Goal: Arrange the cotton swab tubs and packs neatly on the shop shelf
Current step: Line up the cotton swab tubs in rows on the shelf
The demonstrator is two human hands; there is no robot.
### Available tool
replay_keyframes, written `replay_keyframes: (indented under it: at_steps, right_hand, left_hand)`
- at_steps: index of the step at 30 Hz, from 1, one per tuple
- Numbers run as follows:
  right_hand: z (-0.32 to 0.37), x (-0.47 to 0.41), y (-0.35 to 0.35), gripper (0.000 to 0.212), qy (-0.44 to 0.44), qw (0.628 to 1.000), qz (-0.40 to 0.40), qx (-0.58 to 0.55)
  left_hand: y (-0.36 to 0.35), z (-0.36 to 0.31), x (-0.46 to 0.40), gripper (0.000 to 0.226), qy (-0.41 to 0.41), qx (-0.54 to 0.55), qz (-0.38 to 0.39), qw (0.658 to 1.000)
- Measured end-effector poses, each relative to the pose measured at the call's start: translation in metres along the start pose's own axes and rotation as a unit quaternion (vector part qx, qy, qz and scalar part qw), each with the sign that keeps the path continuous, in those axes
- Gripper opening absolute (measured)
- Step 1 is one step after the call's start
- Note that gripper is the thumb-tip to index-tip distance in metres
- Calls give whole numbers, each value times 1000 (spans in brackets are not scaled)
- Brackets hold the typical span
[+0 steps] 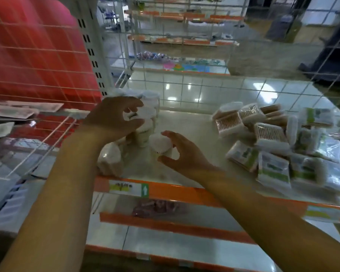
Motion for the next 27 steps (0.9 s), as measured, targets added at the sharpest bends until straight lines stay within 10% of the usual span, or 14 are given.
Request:
replay_keyframes:
  at_steps: [27]
  right_hand:
    - [34,-19,-39,68,-6,997,-62,50]
  left_hand:
    - [14,28,12,37,-14,36,6,999]
Point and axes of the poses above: each hand's wrist, its own x-axis away from the middle knuckle, its own y-axis out of the back of the hand, z = x × y, the point moved 8 cm from there along -x, towards the middle knuckle, and after that the axes turned 10 degrees about -z, right-handed, at the moved point
